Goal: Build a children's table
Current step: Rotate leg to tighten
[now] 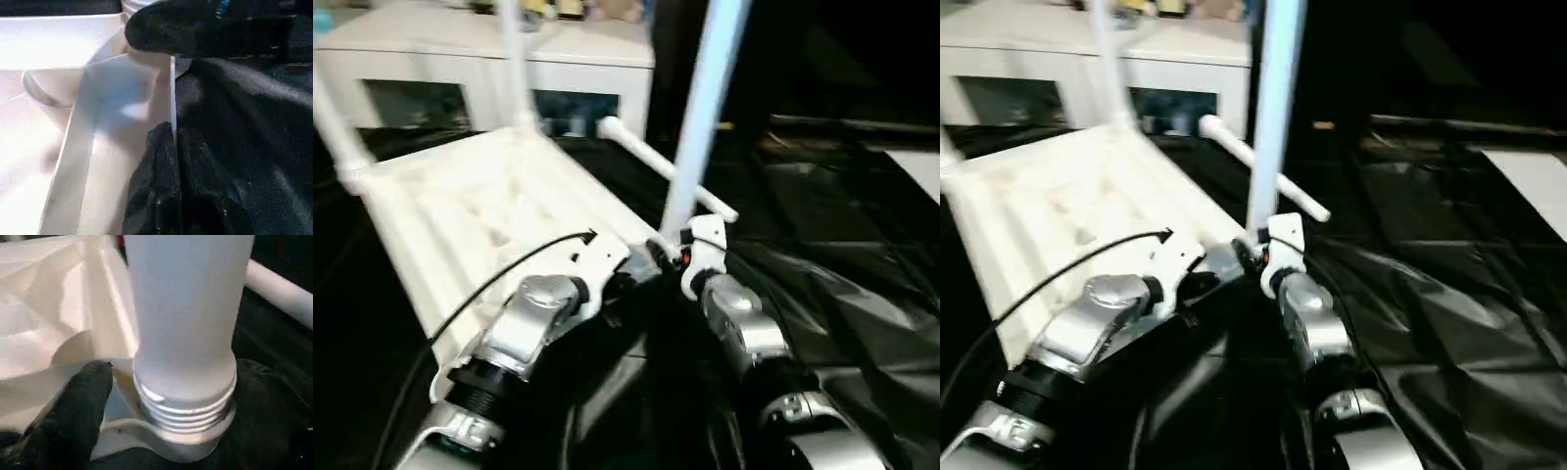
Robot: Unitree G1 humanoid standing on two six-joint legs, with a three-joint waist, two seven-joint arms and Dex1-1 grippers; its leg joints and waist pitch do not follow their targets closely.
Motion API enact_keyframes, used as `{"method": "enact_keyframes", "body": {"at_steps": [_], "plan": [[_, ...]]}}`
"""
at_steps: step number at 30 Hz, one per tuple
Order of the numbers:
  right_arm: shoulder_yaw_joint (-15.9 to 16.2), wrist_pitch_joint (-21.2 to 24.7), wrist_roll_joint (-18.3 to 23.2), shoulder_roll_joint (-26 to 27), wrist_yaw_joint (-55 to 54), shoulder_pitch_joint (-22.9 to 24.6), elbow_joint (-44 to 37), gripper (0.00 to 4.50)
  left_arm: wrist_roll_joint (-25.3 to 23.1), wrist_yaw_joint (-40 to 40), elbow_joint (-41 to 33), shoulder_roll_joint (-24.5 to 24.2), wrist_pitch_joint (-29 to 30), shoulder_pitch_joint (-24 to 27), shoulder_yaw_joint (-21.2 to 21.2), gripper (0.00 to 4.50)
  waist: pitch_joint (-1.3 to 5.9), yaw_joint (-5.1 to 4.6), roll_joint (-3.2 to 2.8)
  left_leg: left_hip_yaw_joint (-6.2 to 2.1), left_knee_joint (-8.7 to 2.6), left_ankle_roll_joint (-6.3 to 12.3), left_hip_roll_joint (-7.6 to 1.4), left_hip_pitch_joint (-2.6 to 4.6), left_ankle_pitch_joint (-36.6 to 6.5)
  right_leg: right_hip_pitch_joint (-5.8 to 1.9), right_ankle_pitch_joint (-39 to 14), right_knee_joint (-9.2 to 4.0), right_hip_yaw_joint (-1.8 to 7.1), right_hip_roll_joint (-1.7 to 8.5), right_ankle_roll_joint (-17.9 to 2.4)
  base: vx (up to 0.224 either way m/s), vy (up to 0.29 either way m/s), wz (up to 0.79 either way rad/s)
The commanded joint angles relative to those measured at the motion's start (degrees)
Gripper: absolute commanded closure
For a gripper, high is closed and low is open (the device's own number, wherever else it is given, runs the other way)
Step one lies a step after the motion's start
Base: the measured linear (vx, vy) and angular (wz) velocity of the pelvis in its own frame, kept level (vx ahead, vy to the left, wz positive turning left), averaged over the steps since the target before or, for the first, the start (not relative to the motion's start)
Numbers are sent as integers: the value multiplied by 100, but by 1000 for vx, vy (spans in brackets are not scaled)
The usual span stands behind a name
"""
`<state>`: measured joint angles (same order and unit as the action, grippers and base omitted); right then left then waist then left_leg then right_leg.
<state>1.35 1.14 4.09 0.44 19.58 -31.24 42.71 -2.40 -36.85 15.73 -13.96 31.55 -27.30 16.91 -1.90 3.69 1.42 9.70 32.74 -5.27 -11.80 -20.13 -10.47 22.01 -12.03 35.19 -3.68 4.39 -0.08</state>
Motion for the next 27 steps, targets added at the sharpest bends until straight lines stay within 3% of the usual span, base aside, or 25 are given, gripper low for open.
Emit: {"method": "enact_keyframes", "body": {"at_steps": [1,6,12,16,18,19,21,27], "plan": [[467,27,53,-43,844,53,-357,58,-122,-312,67,-174,80,136,307,450,251,40,-55,-51,-445,-37,-118,-33,-1556,-189,-1362,-498,255,340,-826,0,0,0],[727,28,268,-837,2447,358,-1090,58,35,-989,-180,-726,-342,294,290,450,272,50,-52,-16,-372,260,-111,-50,-912,-263,-334,-404,247,318,-1167,0,0,0],[832,-62,452,-1435,3500,584,-1443,58,361,-1973,-627,-1342,-700,540,326,450,266,45,-71,-5,-373,350,-140,-18,-884,-266,-164,-366,246,319,-1391,0,0,0],[881,-114,494,-1601,3844,659,-1588,58,592,-2570,-1020,-1713,-688,736,378,450,242,33,-70,3,-394,309,-146,6,-1038,-246,-384,-379,254,311,-1438,0,0,0],[941,-76,494,-1645,4002,698,-1684,58,637,-2695,-1126,-1838,-646,790,395,450,236,75,-91,15,-393,280,-157,52,-1111,-212,-476,-390,262,315,-1454,0,0,0],[957,-82,479,-1642,4006,701,-1684,58,648,-2731,-1148,-1872,-630,800,410,450,238,94,-96,11,-397,264,-161,42,-1113,-223,-490,-382,262,316,-1445,0,0,0],[1005,-103,443,-1624,4021,698,-1652,58,599,-2701,-1117,-1893,-749,813,418,450,232,150,-61,20,-401,209,-155,54,-1148,-209,-572,-386,268,314,-1398,0,0,0],[1098,-149,392,-1594,4074,700,-1638,58,438,-2376,-899,-1764,-840,738,341,450,238,177,-59,16,-400,150,-145,38,-1088,-227,-612,-385,272,327,-1274,0,0,0]]}}
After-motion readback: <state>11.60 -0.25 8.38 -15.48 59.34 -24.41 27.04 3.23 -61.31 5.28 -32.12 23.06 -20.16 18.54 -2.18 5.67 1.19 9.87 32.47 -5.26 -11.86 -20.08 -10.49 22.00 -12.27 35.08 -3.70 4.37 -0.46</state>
